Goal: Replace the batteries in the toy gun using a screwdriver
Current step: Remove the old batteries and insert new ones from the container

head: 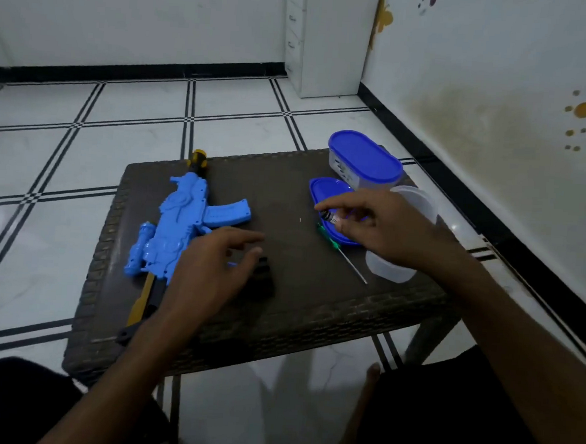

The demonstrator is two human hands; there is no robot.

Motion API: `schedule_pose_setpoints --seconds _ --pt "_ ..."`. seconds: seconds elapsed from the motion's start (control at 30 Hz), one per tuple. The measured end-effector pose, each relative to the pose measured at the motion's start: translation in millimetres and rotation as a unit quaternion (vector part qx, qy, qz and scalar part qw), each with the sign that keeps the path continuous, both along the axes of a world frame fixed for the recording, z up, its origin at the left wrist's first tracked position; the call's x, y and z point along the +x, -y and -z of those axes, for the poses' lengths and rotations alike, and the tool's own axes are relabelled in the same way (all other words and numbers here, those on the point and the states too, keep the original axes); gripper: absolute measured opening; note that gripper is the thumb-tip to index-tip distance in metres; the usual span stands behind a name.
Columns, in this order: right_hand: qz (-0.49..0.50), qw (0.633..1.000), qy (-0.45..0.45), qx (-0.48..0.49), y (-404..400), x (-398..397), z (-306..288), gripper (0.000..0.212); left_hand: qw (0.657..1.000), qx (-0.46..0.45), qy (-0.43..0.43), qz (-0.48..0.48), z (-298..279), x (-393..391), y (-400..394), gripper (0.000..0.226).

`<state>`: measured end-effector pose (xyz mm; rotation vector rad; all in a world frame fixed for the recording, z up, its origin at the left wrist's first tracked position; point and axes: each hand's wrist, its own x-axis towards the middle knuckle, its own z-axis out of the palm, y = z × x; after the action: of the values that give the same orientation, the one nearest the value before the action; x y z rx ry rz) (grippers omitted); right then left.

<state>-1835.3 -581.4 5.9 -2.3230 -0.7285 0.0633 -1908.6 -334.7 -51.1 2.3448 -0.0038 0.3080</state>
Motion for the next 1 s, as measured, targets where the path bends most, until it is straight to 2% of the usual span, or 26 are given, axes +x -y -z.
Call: schedule_pose_setpoints --seconds 0.13,0.3,0.5,0.77,1.0 --pt "-0.037 0.997 -0.056 0.023 -38.9 -9.6 9.4 0.033 0.995 0.025 -0.017 -0.098 -1.6 -13.6 -56.5 0.025" --pt "-0.078 0.995 -0.064 -0.007 -86.6 -12.9 18.5 0.013 0.972 0.191 -0.128 -0.045 4.5 -20.2 -85.5 0.051" --pt "-0.089 0.995 -0.037 -0.021 -124.2 -16.8 31.2 0.011 0.982 0.154 -0.096 -0.053 15.3 -19.1 -88.8 0.054" --pt "-0.085 0.994 -0.061 0.023 -152.3 -18.3 40.5 0.04 0.98 0.162 -0.107 -0.048 17.7 -18.4 -91.9 0.054" --pt "-0.122 0.991 -0.053 -0.008 -161.2 -16.5 49.5 0.019 0.98 0.158 -0.112 -0.053 17.9 -18.8 -91.4 0.054"
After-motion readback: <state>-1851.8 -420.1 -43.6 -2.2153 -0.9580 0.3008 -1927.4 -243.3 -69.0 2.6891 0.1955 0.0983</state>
